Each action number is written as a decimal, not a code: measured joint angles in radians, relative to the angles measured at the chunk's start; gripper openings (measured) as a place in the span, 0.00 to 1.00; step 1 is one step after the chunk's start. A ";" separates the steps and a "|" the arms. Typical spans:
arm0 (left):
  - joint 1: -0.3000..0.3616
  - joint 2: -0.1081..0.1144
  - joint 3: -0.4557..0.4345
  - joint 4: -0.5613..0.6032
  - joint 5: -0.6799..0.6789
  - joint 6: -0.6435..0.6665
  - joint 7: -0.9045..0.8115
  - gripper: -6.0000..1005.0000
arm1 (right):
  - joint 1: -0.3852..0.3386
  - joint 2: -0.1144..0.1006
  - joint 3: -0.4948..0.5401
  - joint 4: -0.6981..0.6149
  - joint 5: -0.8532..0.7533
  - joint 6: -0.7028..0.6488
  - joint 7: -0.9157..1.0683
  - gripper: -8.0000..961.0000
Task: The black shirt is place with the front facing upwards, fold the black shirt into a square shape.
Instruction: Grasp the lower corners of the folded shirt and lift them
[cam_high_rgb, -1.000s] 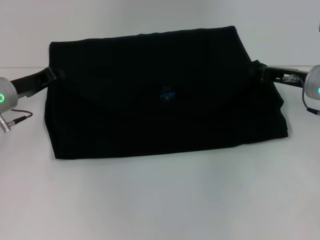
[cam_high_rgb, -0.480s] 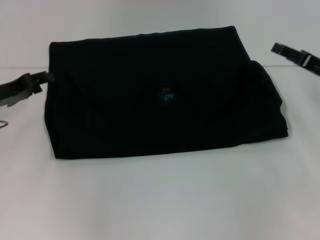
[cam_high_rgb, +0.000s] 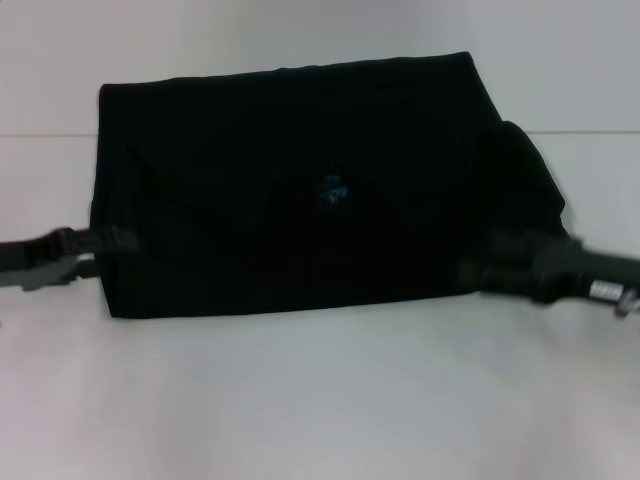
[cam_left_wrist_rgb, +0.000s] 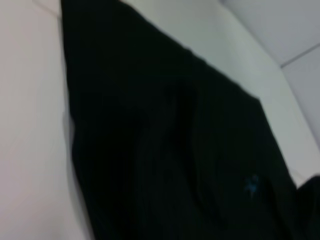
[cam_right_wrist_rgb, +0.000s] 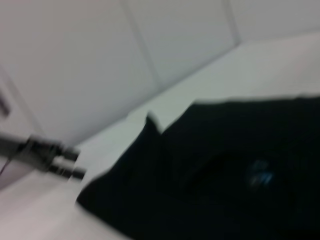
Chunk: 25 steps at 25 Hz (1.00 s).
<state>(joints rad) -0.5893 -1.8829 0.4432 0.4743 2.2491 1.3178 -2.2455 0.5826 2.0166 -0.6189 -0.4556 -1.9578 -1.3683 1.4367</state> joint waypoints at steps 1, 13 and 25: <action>-0.002 -0.007 0.012 0.000 0.003 -0.003 0.000 0.85 | 0.000 0.008 -0.002 -0.001 -0.028 -0.001 -0.010 0.95; -0.003 -0.041 0.085 0.012 0.007 -0.087 0.007 0.96 | -0.002 0.038 -0.016 0.002 -0.092 -0.010 -0.048 0.98; -0.012 -0.057 0.184 0.019 0.007 -0.101 0.007 0.83 | -0.004 0.037 -0.016 0.003 -0.093 -0.039 -0.040 0.98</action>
<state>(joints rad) -0.6012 -1.9402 0.6277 0.4935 2.2565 1.2168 -2.2386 0.5782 2.0536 -0.6351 -0.4525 -2.0510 -1.4078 1.3971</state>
